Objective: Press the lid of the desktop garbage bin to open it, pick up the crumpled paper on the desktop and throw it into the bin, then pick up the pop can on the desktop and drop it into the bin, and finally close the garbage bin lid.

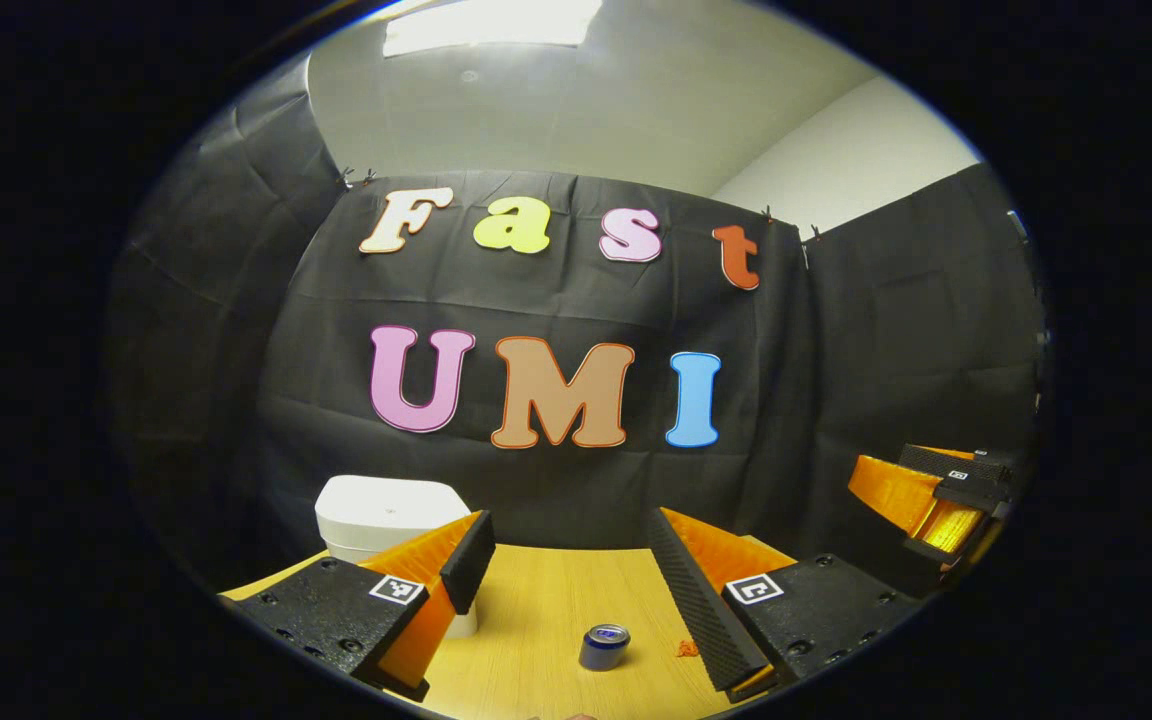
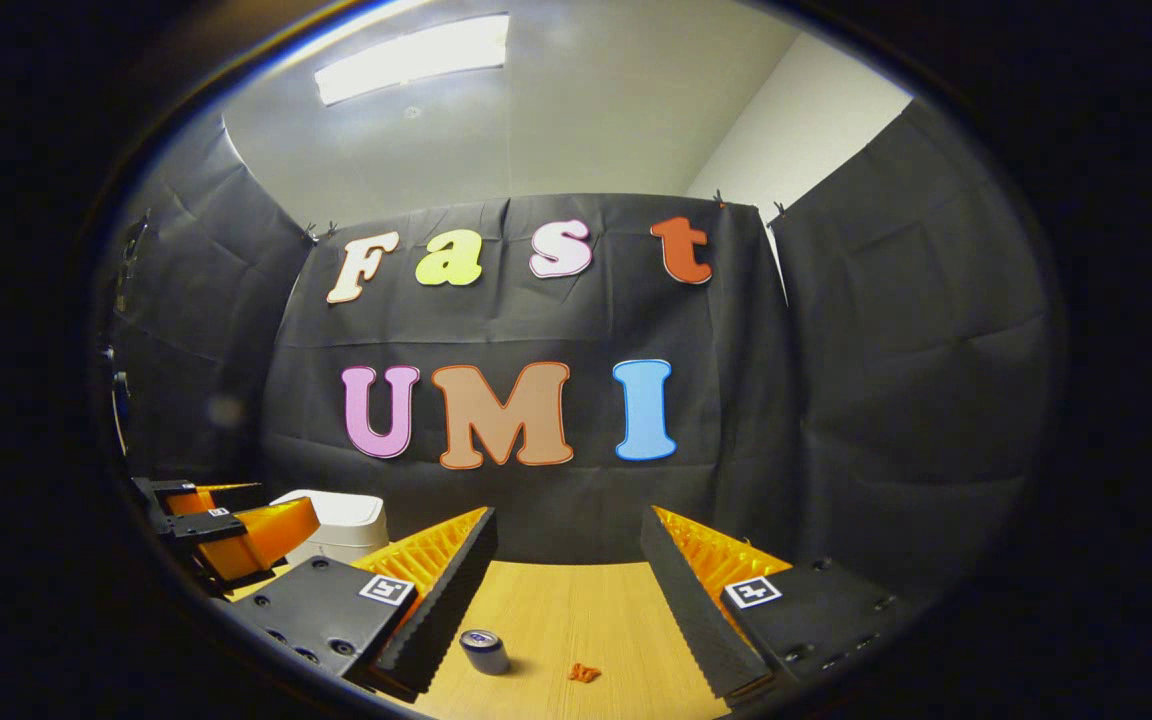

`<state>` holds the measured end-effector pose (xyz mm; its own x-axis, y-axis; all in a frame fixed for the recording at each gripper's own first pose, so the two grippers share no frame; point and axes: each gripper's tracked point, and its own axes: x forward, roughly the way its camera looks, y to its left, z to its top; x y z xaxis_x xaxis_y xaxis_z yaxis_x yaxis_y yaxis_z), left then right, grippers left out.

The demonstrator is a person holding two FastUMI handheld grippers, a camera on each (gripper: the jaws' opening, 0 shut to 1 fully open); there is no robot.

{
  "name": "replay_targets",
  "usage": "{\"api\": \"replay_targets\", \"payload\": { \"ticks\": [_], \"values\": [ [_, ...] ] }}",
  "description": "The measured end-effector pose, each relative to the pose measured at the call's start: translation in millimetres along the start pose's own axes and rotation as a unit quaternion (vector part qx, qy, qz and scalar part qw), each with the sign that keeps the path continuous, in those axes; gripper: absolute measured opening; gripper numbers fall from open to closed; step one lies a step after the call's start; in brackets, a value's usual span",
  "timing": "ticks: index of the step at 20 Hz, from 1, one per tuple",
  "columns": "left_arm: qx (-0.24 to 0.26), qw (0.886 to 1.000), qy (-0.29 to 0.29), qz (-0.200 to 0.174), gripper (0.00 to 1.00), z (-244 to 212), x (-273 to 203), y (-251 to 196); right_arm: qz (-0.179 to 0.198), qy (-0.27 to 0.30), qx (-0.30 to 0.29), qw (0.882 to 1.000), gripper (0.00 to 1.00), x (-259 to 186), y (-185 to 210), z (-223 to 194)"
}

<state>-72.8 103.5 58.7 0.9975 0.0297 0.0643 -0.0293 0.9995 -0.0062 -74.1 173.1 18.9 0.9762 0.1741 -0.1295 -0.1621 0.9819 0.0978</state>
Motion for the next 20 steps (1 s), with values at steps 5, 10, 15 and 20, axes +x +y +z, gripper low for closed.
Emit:
{"api": "replay_targets", "payload": {
  "ticks": [5,10,15,20],
  "values": [
    [-0.005,1.000,0.003,0.005,0.92,-1,8,-6,-0.018,0.002,0.007,1.000,0.96,3,-20,4],
    [-0.005,1.000,0.001,-0.003,0.93,3,19,-17,-0.023,-0.018,-0.001,1.000,0.97,0,-27,20],
    [-0.008,1.000,0.001,-0.025,0.93,5,30,-42,-0.024,-0.032,-0.020,0.999,0.96,-5,-32,26],
    [-0.003,1.000,-0.005,-0.027,0.93,7,30,-52,-0.017,-0.025,-0.017,0.999,0.96,-2,-38,24]
  ]
}}
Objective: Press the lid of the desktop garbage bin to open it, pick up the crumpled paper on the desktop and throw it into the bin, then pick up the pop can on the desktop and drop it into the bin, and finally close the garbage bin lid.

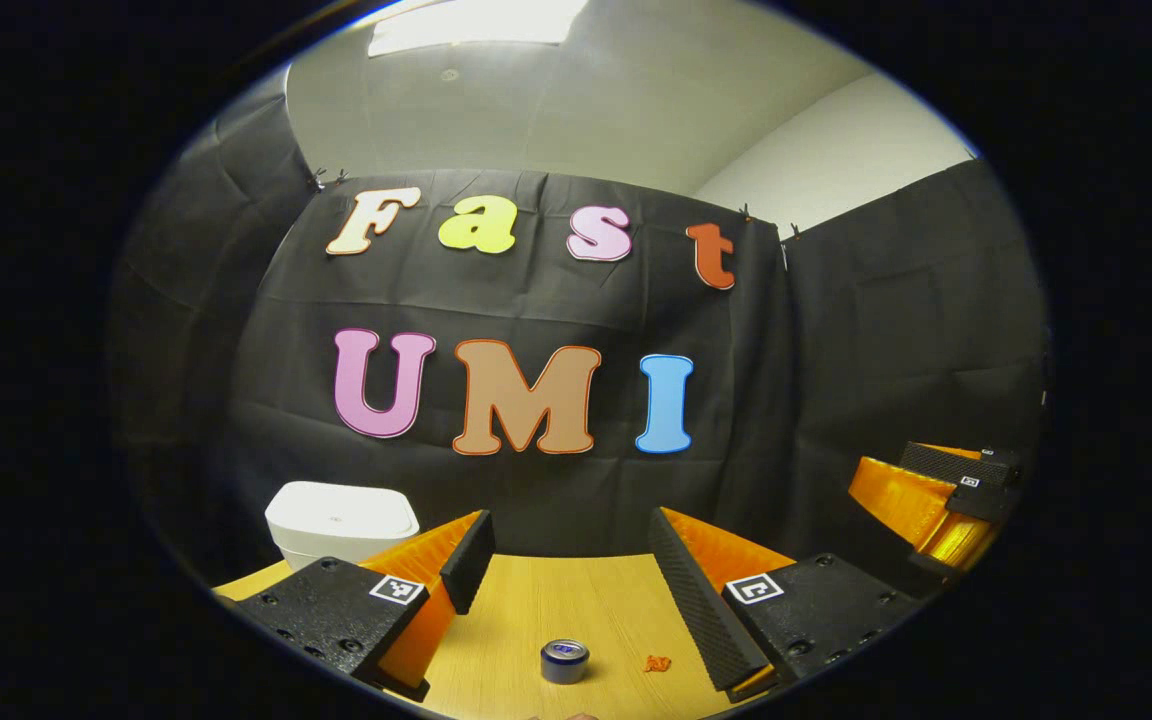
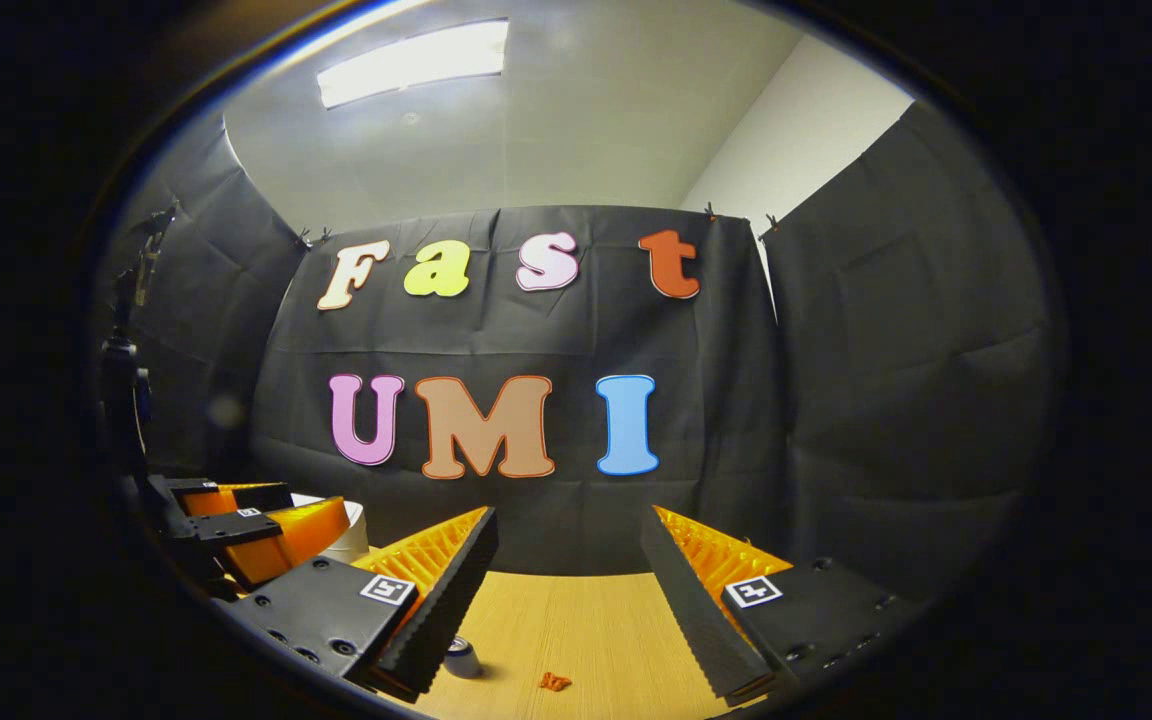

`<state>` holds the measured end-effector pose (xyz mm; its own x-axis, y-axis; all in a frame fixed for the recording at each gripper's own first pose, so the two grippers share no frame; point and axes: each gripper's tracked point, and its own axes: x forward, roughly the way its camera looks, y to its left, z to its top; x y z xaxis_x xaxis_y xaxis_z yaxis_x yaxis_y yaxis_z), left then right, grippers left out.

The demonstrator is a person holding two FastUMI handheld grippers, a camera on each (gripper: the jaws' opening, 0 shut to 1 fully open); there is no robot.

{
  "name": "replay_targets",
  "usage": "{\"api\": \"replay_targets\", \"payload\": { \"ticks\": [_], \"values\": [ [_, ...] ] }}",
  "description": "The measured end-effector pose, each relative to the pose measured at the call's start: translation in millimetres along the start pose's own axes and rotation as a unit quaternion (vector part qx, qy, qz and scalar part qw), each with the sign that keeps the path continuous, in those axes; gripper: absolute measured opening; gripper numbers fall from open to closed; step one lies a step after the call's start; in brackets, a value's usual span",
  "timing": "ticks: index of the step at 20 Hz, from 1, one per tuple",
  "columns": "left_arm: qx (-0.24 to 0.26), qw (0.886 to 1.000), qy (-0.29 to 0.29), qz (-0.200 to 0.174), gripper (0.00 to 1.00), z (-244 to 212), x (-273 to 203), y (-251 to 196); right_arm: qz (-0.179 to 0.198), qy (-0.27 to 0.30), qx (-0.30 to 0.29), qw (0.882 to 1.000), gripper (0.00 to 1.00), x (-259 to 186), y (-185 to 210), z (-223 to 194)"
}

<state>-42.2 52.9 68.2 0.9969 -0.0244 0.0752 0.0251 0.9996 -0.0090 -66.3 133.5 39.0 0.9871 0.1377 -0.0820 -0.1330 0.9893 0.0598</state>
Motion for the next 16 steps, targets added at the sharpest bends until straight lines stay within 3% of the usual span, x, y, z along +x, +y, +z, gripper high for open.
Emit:
{"api": "replay_targets", "payload": {
  "ticks": [1,2,13,15,16],
  "values": [
    [0.001,1.000,-0.001,0.002,0.93,0,-1,0,0.002,0.001,-0.001,1.000,1.00,1,-1,0],
    [0.002,1.000,-0.001,0.005,0.93,0,-2,0,0.004,0.001,-0.001,1.000,0.96,2,-2,-1],
    [0.022,0.999,-0.008,0.028,0.91,4,0,-5,0.022,0.002,0.007,1.000,0.96,16,-21,-5],
    [0.021,0.999,-0.008,0.033,0.65,3,2,-4,0.023,0.003,0.007,1.000,0.96,18,-24,-7],
    [0.021,0.999,-0.004,0.028,0.47,1,3,-7,0.024,0.003,0.006,1.000,1.00,19,-26,-7]
  ]
}}
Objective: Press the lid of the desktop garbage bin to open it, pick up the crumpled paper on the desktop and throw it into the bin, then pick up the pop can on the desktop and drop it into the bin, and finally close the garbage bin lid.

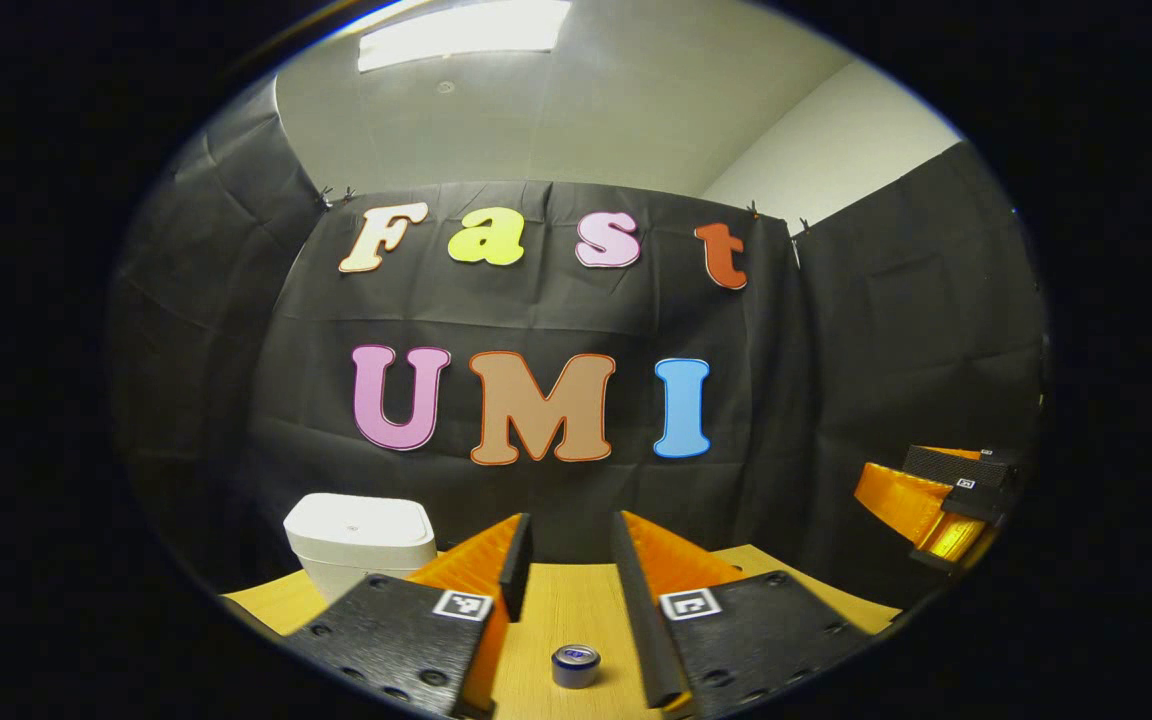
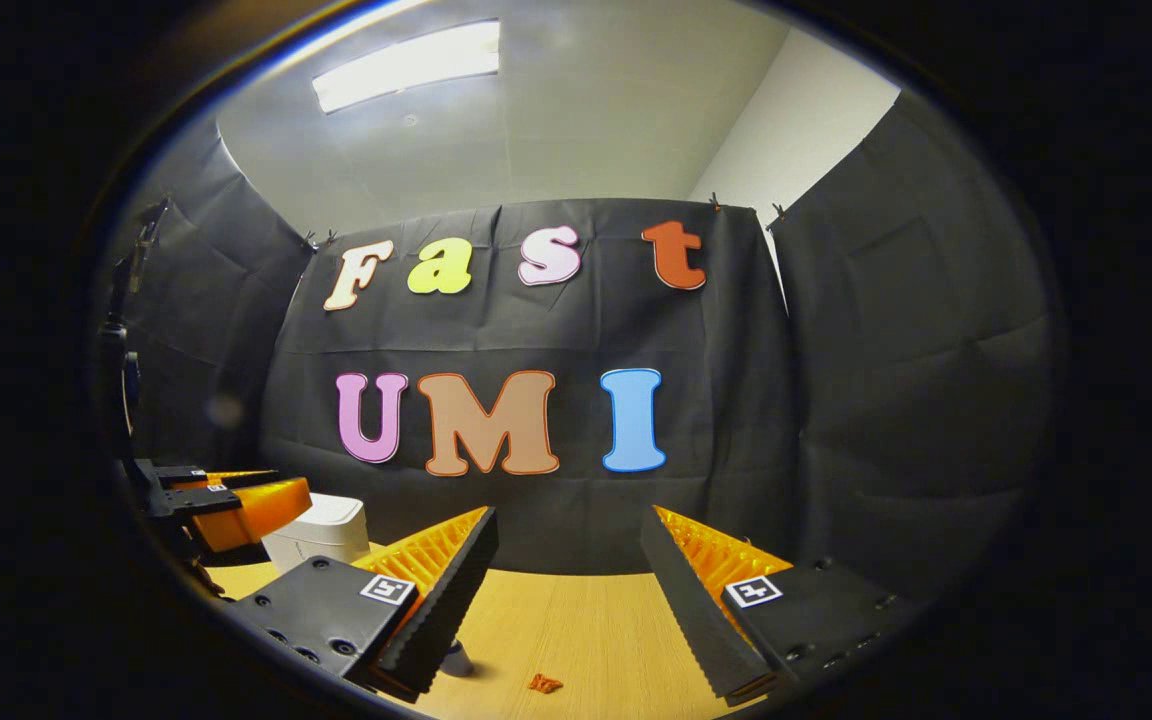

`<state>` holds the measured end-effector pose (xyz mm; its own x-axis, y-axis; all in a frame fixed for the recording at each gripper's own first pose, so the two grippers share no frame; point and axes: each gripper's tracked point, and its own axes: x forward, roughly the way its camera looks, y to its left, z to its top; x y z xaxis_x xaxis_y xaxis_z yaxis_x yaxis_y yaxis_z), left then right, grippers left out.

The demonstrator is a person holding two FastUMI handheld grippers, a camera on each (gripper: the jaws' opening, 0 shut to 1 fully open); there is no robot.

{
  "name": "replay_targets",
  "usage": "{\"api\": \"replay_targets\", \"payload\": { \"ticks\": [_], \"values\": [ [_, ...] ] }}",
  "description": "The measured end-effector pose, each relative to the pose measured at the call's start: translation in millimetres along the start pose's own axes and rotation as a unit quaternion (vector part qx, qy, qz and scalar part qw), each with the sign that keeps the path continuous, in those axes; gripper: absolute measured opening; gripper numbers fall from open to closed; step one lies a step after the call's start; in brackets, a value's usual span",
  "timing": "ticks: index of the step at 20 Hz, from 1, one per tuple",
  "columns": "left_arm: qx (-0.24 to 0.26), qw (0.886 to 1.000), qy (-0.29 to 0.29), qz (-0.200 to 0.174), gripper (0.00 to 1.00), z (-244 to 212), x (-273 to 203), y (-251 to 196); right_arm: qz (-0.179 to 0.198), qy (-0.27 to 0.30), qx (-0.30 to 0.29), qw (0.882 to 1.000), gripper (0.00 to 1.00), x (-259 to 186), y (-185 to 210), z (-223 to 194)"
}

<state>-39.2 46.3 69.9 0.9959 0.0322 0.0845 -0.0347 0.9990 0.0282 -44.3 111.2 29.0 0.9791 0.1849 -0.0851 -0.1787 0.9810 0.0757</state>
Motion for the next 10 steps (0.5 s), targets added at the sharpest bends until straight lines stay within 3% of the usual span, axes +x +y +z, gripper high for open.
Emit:
{"api": "replay_targets", "payload": {
  "ticks": [2,4,10],
  "values": [
    [0.002,1.000,0.015,0.004,0.17,-6,4,3,0.003,0.000,-0.003,1.000,1.00,1,-3,-1],
    [-0.001,0.999,0.028,0.023,0.01,-12,10,14,0.011,0.001,-0.008,1.000,0.96,2,-5,-5],
    [0.000,0.995,0.064,0.076,0.00,-10,29,63,0.044,-0.011,-0.004,0.999,0.96,2,-14,-4]
  ]
}}
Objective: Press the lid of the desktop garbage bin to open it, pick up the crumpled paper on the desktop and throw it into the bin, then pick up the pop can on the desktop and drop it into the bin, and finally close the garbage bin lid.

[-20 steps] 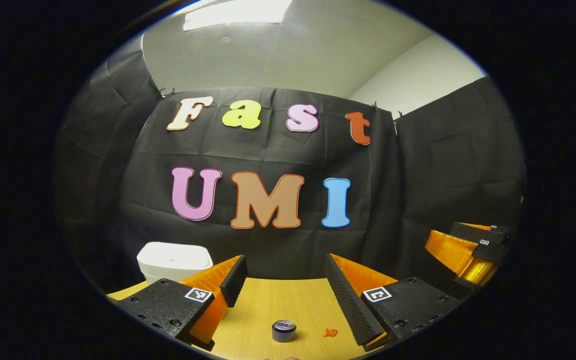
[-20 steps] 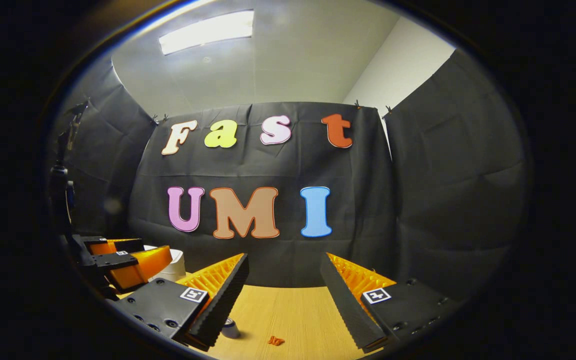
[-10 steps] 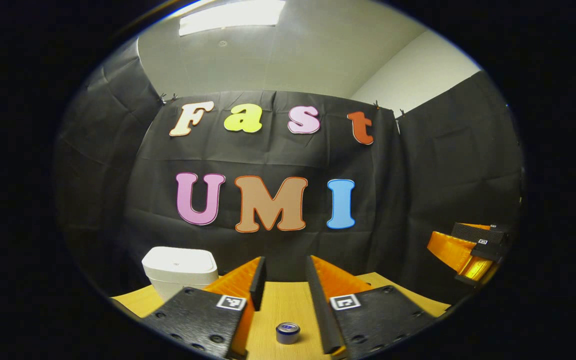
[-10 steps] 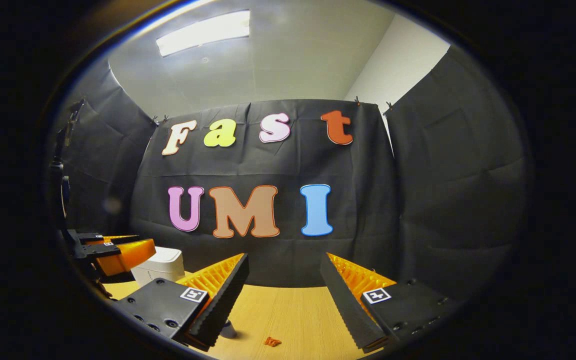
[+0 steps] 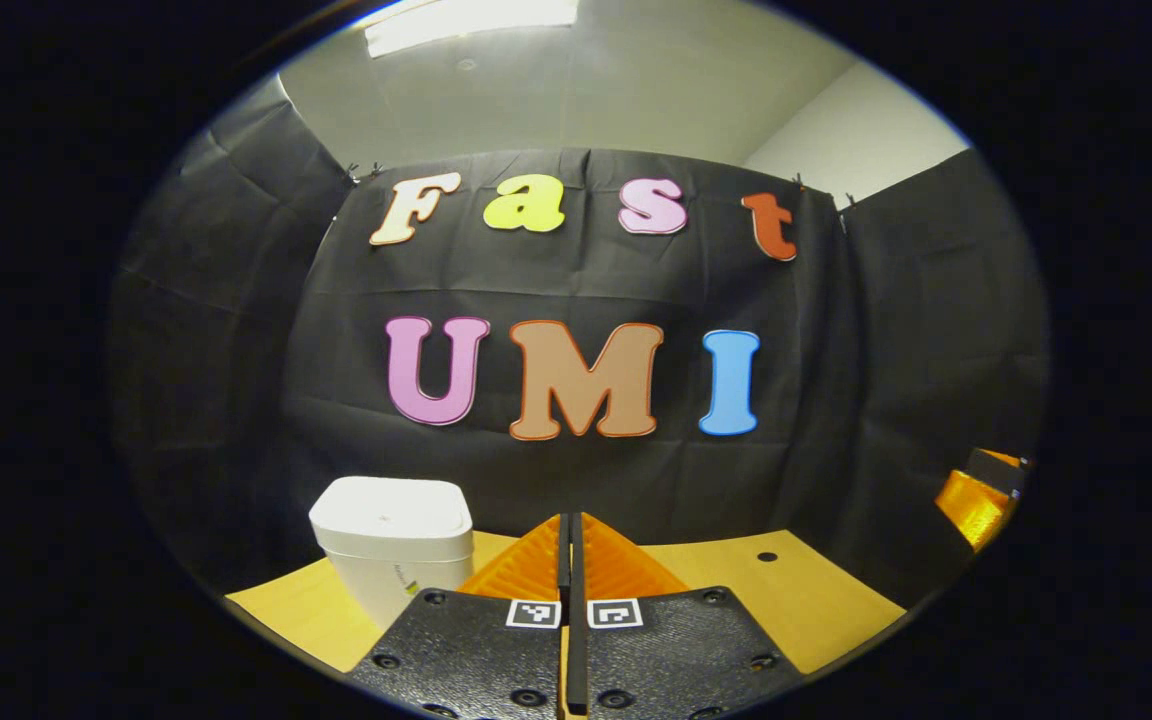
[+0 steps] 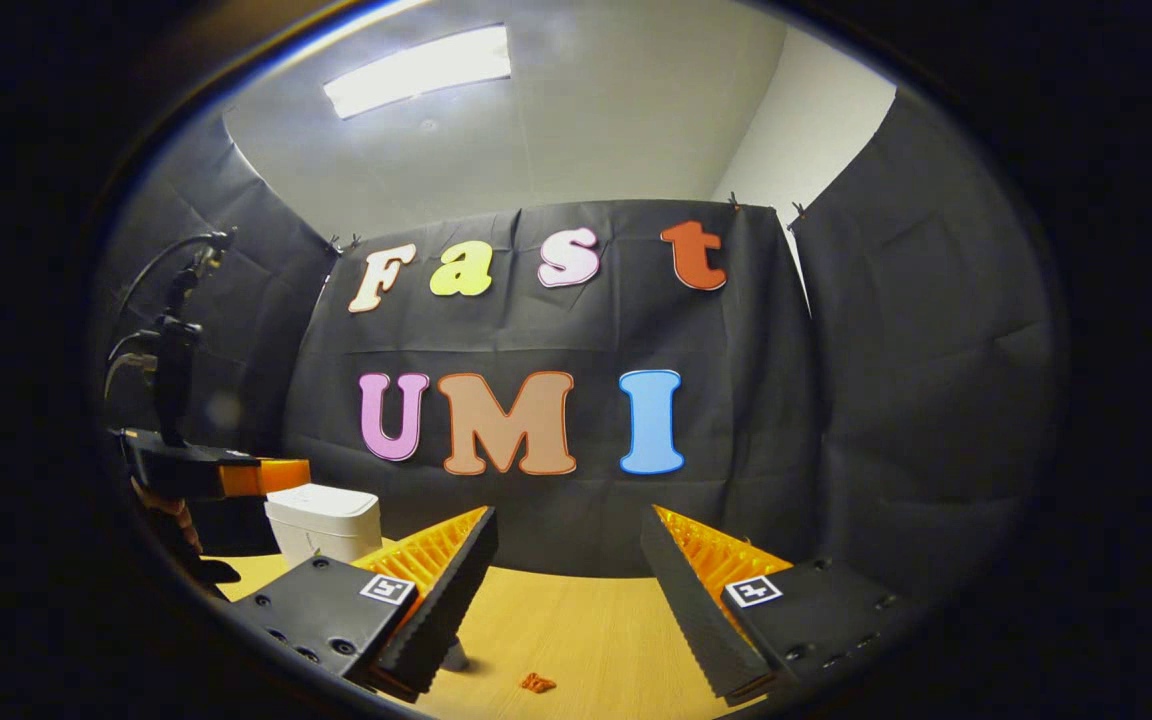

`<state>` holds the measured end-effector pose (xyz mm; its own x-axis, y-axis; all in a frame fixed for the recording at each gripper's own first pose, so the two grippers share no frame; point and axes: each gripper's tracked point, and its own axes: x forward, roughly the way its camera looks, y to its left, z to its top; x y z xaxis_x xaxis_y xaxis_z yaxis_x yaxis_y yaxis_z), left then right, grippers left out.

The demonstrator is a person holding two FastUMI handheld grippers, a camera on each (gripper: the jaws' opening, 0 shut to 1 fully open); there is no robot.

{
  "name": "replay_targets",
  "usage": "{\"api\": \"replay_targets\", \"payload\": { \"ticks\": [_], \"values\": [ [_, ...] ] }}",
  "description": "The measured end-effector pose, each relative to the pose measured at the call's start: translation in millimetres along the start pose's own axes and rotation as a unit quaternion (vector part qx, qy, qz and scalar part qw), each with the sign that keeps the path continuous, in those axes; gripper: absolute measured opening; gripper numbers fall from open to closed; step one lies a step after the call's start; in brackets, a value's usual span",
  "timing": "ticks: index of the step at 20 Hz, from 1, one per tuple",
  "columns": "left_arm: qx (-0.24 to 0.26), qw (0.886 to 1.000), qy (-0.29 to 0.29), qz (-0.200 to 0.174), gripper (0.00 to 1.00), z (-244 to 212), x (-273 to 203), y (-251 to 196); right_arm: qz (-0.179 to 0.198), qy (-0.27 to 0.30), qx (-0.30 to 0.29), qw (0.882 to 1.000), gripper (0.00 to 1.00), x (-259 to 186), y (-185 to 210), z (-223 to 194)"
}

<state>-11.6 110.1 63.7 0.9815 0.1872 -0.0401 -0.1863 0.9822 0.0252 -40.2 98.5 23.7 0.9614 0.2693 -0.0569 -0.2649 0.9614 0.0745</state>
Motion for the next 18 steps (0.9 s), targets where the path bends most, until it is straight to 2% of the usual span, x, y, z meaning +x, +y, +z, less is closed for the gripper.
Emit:
{"api": "replay_targets", "payload": {
  "ticks": [4,7,8,9,13,17,18],
  "values": [
    [-0.024,0.998,0.043,0.032,0.00,-9,28,46,0.012,-0.008,-0.005,1.000,0.96,3,4,-2],
    [-0.065,0.993,0.085,0.046,0.00,-37,58,78,0.006,-0.007,-0.006,1.000,0.96,12,6,-11],
    [-0.073,0.991,0.103,0.053,0.00,-49,67,90,-0.001,0.001,-0.004,1.000,1.00,17,7,-17],
    [-0.076,0.988,0.116,0.061,0.00,-61,78,104,-0.003,0.010,-0.002,1.000,0.96,19,11,-25],
    [-0.062,0.986,0.134,0.080,0.00,-82,119,150,-0.029,0.029,-0.007,0.999,0.97,36,19,-41],
    [-0.066,0.977,0.185,0.083,0.00,-117,138,165,-0.051,0.056,0.000,0.997,0.97,54,33,-61],
    [-0.057,0.980,0.173,0.081,0.00,-112,138,164,-0.054,0.062,0.000,0.997,0.97,58,36,-64]
  ]
}}
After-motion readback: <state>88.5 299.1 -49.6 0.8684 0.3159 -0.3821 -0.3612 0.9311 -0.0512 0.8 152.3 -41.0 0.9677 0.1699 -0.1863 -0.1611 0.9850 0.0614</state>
